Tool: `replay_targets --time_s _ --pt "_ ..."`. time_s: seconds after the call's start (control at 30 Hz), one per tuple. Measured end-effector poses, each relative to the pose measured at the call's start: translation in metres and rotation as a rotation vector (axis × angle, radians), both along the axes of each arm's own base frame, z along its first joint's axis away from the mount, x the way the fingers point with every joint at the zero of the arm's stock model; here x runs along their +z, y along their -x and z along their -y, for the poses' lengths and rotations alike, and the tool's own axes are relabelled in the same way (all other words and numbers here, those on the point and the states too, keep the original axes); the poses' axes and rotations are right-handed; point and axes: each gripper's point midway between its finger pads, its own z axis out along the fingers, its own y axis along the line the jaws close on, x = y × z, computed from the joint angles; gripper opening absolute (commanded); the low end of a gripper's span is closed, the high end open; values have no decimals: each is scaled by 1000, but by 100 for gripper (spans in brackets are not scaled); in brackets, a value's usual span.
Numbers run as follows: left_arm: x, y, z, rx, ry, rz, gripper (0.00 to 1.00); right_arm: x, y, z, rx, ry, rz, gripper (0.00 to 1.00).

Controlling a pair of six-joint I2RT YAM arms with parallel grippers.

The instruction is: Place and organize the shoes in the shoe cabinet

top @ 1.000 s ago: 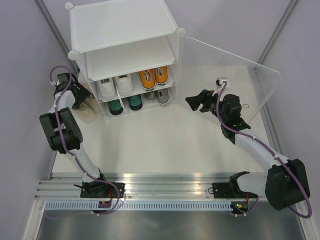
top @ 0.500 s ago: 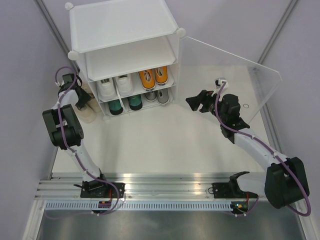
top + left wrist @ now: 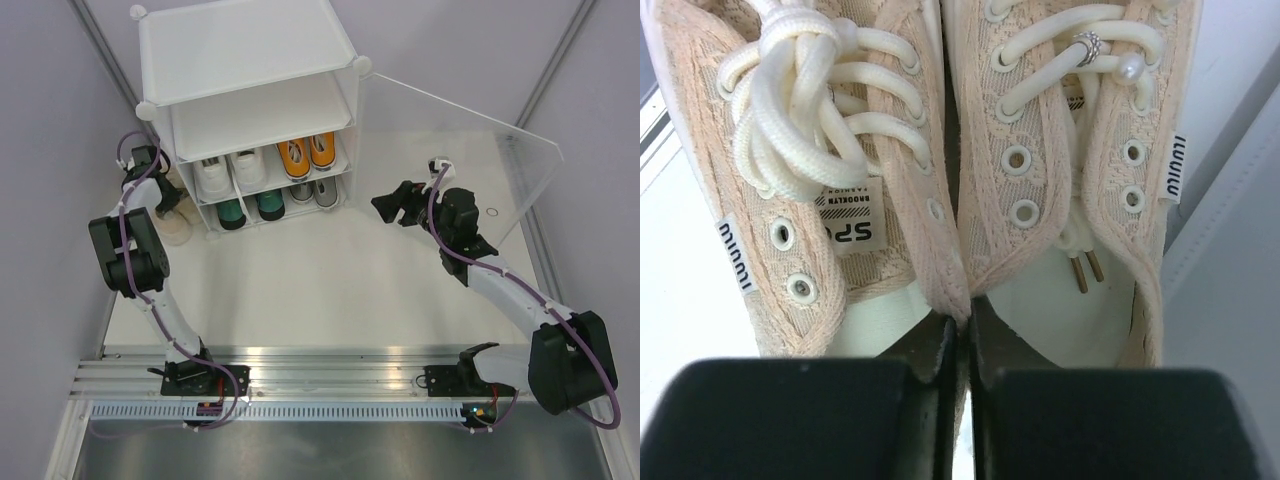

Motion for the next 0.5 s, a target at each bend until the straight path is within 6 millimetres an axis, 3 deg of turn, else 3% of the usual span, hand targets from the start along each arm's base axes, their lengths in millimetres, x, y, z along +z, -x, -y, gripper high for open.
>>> replay_targets --time_s 0.3,0.5 --pt "3 15 -6 33 -50 7 2 -4 1 1 -4 7 -14 77" --pt "3 76 -6 84 -71 -83 2 1 5 2 0 6 -8 77"
